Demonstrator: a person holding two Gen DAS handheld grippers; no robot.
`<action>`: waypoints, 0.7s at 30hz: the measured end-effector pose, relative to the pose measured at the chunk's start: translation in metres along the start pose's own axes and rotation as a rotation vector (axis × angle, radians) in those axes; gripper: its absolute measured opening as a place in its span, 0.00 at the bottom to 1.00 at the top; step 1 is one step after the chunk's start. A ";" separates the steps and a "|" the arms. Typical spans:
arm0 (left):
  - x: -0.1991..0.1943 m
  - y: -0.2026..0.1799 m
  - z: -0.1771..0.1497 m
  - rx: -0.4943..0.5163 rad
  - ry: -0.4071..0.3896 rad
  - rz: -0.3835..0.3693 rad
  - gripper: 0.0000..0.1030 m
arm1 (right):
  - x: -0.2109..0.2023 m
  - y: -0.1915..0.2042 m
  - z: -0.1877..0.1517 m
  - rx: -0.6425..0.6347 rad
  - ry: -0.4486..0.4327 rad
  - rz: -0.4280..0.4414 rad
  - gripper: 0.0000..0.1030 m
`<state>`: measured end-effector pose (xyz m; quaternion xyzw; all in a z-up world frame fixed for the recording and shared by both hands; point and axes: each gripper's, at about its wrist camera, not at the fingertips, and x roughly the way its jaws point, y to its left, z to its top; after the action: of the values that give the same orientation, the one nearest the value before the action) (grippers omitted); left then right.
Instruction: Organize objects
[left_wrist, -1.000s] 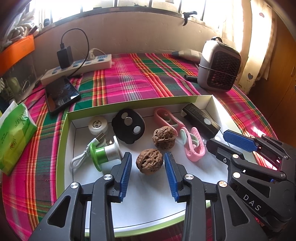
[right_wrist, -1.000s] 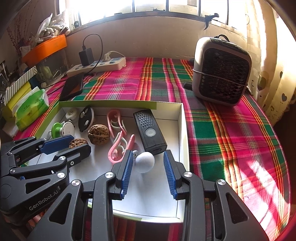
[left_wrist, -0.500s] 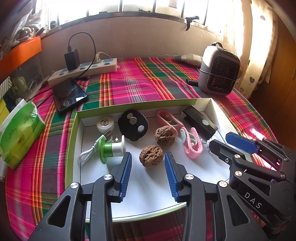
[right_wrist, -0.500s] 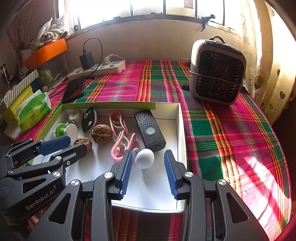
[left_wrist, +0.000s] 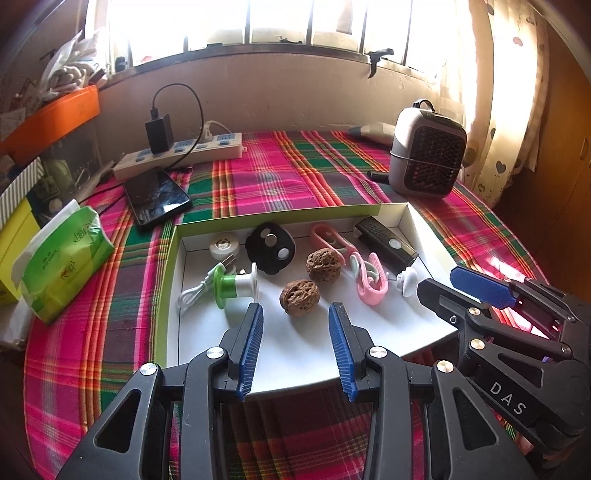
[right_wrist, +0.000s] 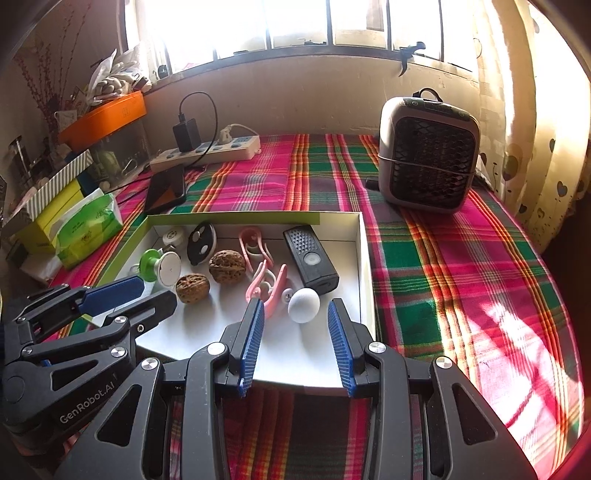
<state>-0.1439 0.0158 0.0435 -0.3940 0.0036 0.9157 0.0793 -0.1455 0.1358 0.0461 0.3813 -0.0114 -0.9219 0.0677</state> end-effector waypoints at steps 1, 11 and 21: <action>-0.002 0.001 -0.002 -0.006 -0.002 0.000 0.34 | -0.002 0.001 -0.001 -0.001 -0.001 0.000 0.36; -0.028 0.002 -0.022 -0.030 -0.030 0.022 0.34 | -0.019 0.008 -0.016 -0.012 -0.015 0.010 0.36; -0.042 0.005 -0.044 -0.037 -0.025 0.056 0.34 | -0.031 0.018 -0.033 -0.025 -0.013 0.021 0.37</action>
<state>-0.0847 0.0018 0.0430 -0.3837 -0.0033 0.9223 0.0463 -0.0982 0.1236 0.0455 0.3744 -0.0042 -0.9237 0.0819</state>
